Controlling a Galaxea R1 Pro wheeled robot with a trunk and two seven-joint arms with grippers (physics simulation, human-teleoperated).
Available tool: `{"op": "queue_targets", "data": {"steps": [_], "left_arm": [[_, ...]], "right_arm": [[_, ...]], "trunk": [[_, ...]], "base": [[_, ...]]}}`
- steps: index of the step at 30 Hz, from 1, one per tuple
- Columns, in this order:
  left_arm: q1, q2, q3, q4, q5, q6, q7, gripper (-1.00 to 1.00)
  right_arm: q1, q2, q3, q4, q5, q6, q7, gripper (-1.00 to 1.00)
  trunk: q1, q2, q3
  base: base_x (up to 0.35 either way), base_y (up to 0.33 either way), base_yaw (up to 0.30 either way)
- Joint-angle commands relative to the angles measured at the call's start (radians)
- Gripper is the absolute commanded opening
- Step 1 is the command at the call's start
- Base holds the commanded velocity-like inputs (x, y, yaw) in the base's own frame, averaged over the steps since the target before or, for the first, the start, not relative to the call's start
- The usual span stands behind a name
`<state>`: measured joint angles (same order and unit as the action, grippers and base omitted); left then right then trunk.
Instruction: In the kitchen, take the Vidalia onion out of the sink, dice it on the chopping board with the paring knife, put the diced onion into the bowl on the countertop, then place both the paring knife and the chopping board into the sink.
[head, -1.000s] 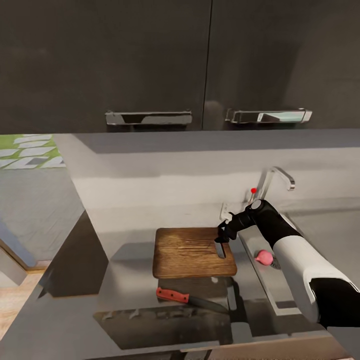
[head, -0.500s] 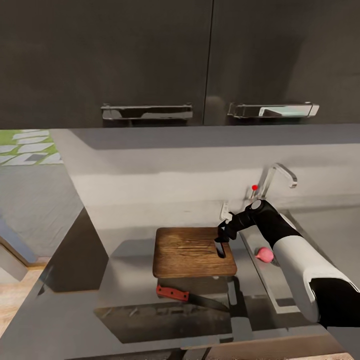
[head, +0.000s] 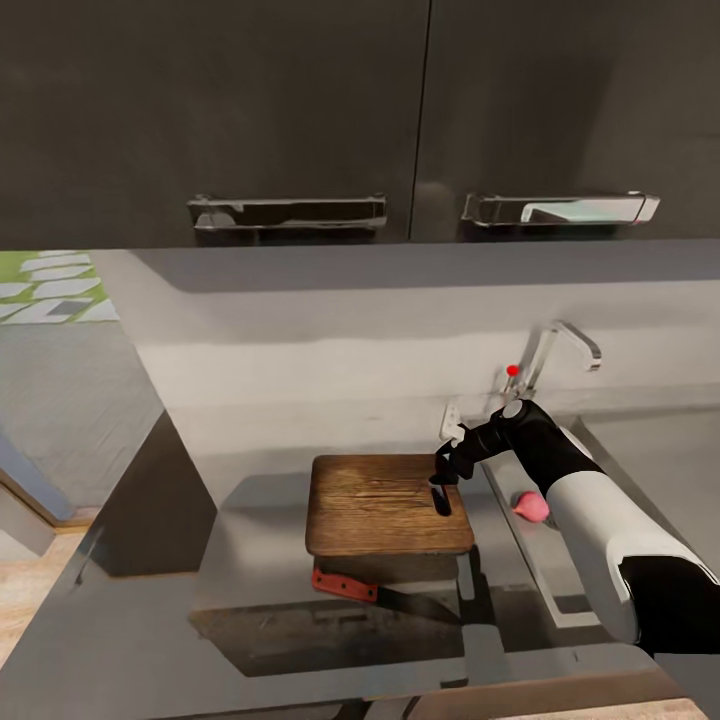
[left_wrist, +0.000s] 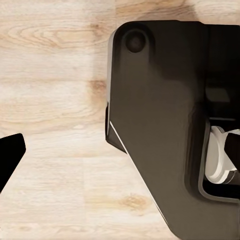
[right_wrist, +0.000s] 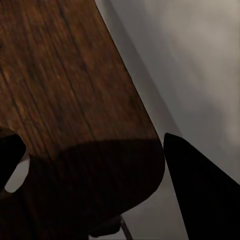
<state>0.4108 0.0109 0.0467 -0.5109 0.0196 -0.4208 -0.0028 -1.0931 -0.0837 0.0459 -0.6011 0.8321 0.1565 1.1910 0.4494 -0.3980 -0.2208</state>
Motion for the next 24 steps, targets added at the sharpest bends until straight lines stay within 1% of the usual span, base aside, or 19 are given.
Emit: {"op": "queue_targets", "data": {"steps": [1,12,21,24], "left_arm": [[0.0,0.0,0.001,-0.001,0.002,-0.001,0.0,1.0],[0.0,0.001,0.0,-0.001,0.002,-0.001,0.0,1.0],[0.0,0.0,0.0,-0.001,0.002,-0.001,0.0,1.0],[0.0,0.0,0.0,-0.001,0.002,-0.001,0.0,1.0]], "right_arm": [[-0.001,-0.001,0.003,-0.002,-0.002,0.012,0.006,-1.0],[-0.001,-0.002,0.002,-0.002,-0.002,0.011,0.005,-1.0],[-0.001,-0.002,0.002,-0.002,-0.002,0.011,-0.002,-1.0],[-0.001,-0.002,0.002,-0.002,-0.002,0.011,-0.002,-1.0]], "trunk": [[0.001,-0.002,-0.003],[0.001,-0.002,-0.02],[0.001,-0.002,-0.027],[0.001,-0.002,-0.029]], "base": [[0.019,0.0,0.0],[0.045,0.0,0.0],[0.01,0.0,0.0],[0.099,0.0,0.0]]}}
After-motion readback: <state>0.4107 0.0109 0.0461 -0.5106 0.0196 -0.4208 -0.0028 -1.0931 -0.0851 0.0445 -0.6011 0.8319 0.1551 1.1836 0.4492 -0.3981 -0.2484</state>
